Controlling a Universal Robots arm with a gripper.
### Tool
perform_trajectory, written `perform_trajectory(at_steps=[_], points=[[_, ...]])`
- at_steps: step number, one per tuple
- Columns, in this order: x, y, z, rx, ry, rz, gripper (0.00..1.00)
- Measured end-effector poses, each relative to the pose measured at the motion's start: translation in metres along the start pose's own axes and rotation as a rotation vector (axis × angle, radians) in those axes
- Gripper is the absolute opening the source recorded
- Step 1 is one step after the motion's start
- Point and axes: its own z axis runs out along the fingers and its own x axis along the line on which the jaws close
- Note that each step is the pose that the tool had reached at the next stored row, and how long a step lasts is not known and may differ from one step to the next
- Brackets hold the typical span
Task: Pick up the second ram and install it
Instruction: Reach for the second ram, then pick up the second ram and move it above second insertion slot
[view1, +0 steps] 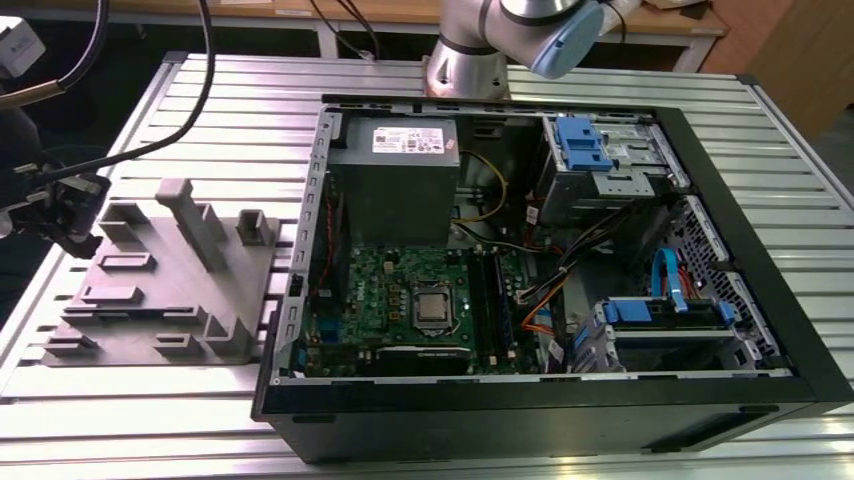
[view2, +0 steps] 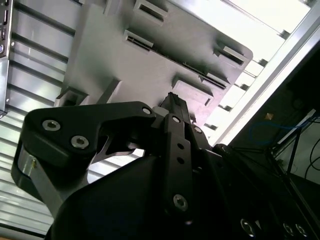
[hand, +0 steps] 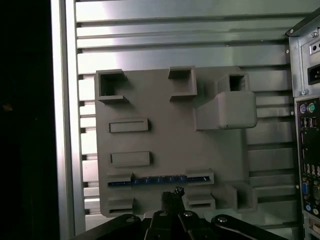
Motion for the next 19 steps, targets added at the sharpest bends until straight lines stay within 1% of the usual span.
perform_trajectory(at_steps=[16,17,19], points=[[0.0005,-0.0006,0.0006,0.0005,0.0000,0.000,0.07],[0.0004,-0.0006,0.0006,0.0005,0.0000,-0.002,0.07],[0.0005,-0.0005,0.0008,0.0001,0.0009,-0.019,0.07]])
